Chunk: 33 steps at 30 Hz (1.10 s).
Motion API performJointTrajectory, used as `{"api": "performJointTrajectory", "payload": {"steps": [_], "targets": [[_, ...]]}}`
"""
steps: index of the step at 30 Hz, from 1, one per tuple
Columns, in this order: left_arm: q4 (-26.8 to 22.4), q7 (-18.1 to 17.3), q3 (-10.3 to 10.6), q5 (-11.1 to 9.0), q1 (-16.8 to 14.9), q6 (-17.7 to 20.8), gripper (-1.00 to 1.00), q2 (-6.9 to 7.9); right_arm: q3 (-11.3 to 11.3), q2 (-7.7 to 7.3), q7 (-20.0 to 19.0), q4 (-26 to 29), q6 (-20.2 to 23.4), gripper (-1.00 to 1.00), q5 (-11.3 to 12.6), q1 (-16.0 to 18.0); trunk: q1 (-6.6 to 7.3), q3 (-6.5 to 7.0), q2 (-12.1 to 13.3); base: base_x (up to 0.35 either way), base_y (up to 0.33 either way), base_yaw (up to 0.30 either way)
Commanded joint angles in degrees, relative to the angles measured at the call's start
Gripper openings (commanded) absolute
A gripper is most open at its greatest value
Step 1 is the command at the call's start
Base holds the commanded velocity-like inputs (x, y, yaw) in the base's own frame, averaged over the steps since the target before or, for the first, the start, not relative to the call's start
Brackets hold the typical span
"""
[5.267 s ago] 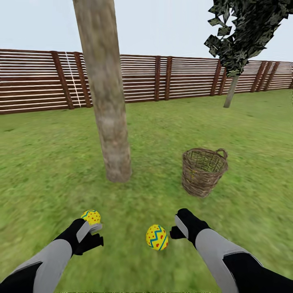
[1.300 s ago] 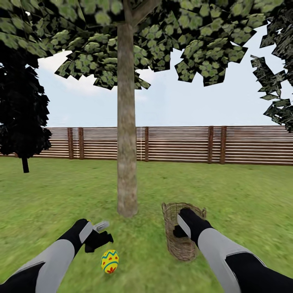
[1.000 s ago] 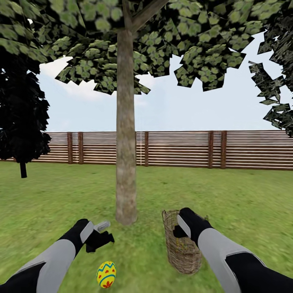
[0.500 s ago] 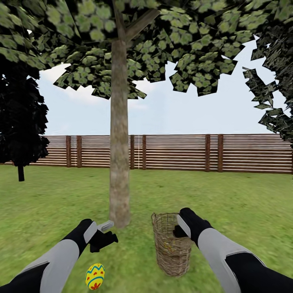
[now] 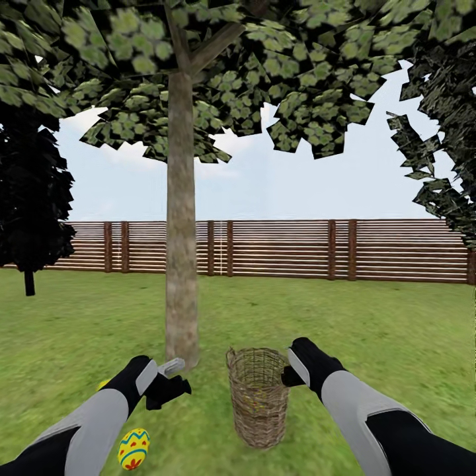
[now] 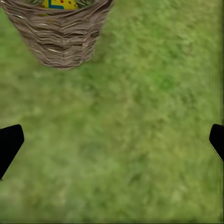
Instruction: Take the three Easter eggs out of the wicker basket on the lawn in the garden, then place them on the lawn next to a single tree (choose any tree) so that all three eggs are next to the same tree and none are left in the basket.
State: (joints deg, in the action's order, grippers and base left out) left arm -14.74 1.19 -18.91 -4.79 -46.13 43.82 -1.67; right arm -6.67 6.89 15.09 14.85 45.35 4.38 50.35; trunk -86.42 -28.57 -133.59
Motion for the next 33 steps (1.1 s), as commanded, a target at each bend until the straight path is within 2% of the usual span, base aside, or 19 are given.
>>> {"api": "performJointTrajectory", "payload": {"steps": [1, 8, 22, 33], "targets": [[-0.1, 0.2, 0.0, -0.5, 0.0, 0.3, 1.00, 0.00, -0.4, -0.03, 0.3, 0.1, 0.3, 1.00, 0.5, 0.0, 0.24, 0.10, 0.4, -0.005, -0.302, 0.000], [0.2, 0.2, 0.0, -0.5, 0.0, 0.4, 1.00, -0.09, -0.4, -0.03, 0.3, 0.1, 0.3, 1.00, 0.5, 0.0, 1.78, 1.36, 3.2, 0.057, -0.095, 0.000], [0.2, 0.2, 0.0, -0.5, 0.0, 0.3, 1.00, -0.23, -0.4, -0.03, 0.3, 0.1, 0.3, 1.00, 0.5, 0.0, 4.85, 3.87, 8.8, 0.313, -0.038, 0.000], [0.2, 0.2, 0.0, -0.4, 0.0, 0.3, 1.00, -0.58, -0.4, -0.03, 0.3, 0.1, 0.3, 1.00, 0.5, 0.0, 7.27, 5.84, 13.2, 0.065, -0.267, 0.000]]}}
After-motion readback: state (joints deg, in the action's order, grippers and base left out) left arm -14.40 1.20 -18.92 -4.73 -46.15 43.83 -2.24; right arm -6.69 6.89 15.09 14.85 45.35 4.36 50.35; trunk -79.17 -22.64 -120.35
